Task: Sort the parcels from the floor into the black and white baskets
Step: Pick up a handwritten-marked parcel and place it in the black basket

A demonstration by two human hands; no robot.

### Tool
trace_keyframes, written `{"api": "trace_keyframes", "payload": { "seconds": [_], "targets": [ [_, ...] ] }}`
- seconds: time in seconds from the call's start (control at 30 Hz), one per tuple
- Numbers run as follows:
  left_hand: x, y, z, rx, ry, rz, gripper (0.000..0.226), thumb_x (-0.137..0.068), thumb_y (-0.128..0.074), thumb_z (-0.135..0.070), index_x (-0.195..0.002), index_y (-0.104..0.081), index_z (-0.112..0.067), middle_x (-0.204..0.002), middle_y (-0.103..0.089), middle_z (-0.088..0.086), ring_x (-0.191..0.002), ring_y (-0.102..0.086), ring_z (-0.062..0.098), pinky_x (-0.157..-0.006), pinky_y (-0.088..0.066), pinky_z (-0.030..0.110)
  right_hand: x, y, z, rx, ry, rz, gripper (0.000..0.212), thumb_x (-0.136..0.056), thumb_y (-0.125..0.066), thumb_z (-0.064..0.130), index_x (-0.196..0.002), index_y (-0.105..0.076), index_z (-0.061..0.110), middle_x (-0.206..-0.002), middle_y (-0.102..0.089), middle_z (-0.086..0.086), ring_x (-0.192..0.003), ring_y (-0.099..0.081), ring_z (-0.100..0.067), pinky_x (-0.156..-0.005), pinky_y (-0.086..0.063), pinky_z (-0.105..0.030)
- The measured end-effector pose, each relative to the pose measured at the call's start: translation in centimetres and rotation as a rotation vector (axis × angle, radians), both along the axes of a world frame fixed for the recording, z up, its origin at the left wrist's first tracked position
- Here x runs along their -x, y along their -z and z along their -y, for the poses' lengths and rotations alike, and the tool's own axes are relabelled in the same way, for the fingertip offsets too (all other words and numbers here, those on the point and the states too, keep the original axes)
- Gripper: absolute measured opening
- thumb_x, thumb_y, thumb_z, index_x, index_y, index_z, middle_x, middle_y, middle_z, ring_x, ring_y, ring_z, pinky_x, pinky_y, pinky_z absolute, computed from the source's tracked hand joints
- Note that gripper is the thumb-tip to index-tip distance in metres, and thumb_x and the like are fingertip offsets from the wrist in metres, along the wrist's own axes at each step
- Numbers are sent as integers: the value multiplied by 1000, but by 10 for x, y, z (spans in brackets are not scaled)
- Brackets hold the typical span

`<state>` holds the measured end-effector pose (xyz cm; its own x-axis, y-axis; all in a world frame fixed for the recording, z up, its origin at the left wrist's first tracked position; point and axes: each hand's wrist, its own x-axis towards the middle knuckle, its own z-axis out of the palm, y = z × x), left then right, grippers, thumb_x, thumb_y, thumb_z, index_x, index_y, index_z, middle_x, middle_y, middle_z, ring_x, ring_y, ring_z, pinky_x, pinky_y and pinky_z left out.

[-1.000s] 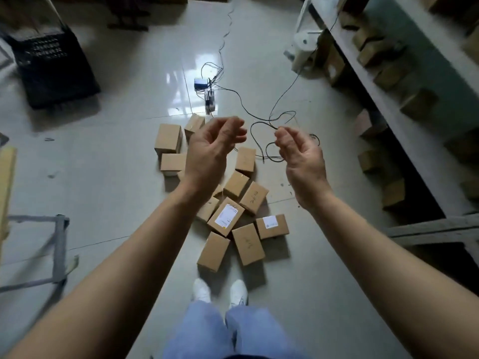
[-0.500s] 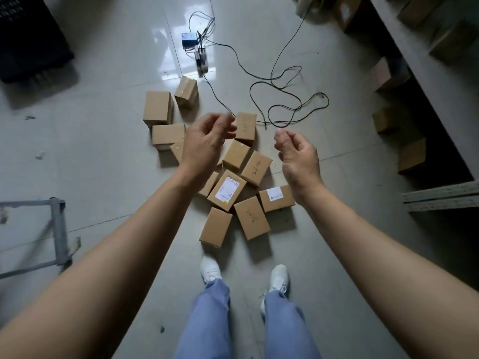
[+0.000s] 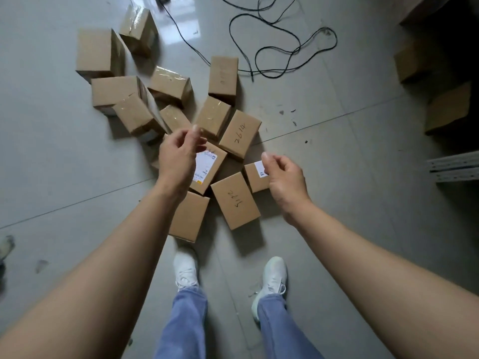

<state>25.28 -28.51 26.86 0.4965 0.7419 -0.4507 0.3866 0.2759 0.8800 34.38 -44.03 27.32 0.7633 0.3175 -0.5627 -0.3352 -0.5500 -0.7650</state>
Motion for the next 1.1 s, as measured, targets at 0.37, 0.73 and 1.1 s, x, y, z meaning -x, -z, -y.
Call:
{"api": "trace_keyframes", "payload": {
  "seconds": [0.37, 0.73, 1.1],
  "targets": [
    [38, 184, 13, 70, -112, -167, 23, -98, -46, -31, -99, -62, -15, -101, -65, 5, -93, -62, 17, -72, -49, 22, 20, 185, -38, 48, -105, -77, 20, -91, -50, 48, -93, -56, 29, -90, -63, 5, -85, -59, -12, -63, -43, -24],
    [-9, 323, 28, -30, 427, -391, 35, -97, -47, -37, -120, -58, -13, -117, -60, 4, -105, -56, 17, -91, -49, 37, 41, 347, 35, 437, 421, -371, 53, -90, -54, 45, -127, -44, 8, -125, -51, -12, -112, -51, -29, -91, -47, -42],
    [-41, 387, 27, -210, 889, -668, 49, -97, -45, -39, -133, -45, -5, -130, -55, 15, -116, -52, 30, -88, -40, 32, 50, 399, 52, 224, 752, -823, 57, -86, -56, 55, -129, -44, 20, -135, -52, -12, -125, -48, -33, -109, -32, -49]
  ]
}}
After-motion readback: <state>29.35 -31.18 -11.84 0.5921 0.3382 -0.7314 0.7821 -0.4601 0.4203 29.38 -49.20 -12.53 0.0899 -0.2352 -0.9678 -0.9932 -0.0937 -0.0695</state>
